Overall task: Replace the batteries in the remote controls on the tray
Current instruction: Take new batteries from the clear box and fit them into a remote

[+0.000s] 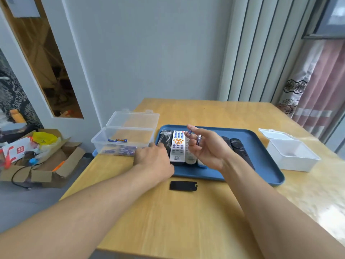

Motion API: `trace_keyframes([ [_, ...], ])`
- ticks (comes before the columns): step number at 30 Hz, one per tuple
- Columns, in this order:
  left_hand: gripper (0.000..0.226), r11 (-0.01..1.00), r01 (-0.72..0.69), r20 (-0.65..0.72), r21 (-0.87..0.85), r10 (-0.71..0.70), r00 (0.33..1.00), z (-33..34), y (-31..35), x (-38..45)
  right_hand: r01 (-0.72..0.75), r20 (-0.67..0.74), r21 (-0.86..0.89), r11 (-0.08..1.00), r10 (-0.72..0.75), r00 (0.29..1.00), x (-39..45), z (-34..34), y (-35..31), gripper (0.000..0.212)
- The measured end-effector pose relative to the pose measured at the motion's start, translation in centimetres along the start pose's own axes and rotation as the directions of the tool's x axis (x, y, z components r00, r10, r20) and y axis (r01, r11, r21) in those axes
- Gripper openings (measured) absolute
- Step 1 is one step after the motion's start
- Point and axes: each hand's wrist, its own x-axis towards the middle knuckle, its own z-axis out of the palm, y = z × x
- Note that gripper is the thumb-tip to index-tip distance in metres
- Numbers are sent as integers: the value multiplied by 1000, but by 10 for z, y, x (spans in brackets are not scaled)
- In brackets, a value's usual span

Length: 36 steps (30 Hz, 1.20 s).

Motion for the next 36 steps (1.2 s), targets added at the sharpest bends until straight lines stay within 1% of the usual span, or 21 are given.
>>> trace_keyframes([
  [2,51,997,20,73,80,-25,997,-5,6,1,6,7,-17,1000,-6,1000,-3,-2,-2,28],
  [4,40,989,2,108,146,-18,994,-13,13,1,14,11,-47,999,-14,1000,-4,-4,0,27],
  [5,36,986,-5,133,165,-17,991,-17,16,0,16,14,-61,998,-15,1000,-5,-4,1,26],
  [7,35,982,-1,178,187,-33,983,-22,23,0,16,10,-83,996,-15,1000,-8,-5,3,24],
  [15,57,982,154,288,110,-179,941,-23,31,5,9,-55,-215,977,-21,998,-15,-6,2,31],
  [17,58,979,148,310,139,-185,933,-25,33,6,13,-65,-218,976,-27,998,-15,-5,1,31],
  [21,54,981,79,345,177,-138,929,-28,34,11,16,-83,-214,977,-35,996,-16,-4,0,28],
  [23,64,982,98,343,161,-149,927,-27,32,14,15,-97,-209,978,-36,995,-16,-4,0,27],
  [25,79,980,133,328,149,-176,928,-29,28,13,13,-108,-204,979,-36,993,-15,-5,0,27],
  [26,81,980,139,305,140,-176,936,-31,25,12,13,-116,-201,980,-37,993,-15,-6,0,27],
  [28,68,988,121,233,91,-139,963,-36,20,11,19,-135,-195,981,-46,990,-16,-7,-1,27],
  [30,56,991,132,157,-4,-130,979,-43,15,12,52,-146,-197,979,-81,986,-17,-7,-2,26],
  [33,56,969,173,37,-175,-169,985,-51,6,18,154,-166,-232,960,-195,967,-18,-7,-4,29],
  [34,56,950,170,-14,-263,-180,984,-51,3,22,197,-182,-271,942,-251,951,-19,-6,-4,29],
  [35,55,905,149,-50,-399,-184,982,-50,1,25,244,-196,-322,915,-316,928,-20,-5,-5,27],
  [36,52,796,99,-67,-597,-173,983,-47,0,27,289,-194,-370,883,-377,906,-22,-4,-5,24],
])
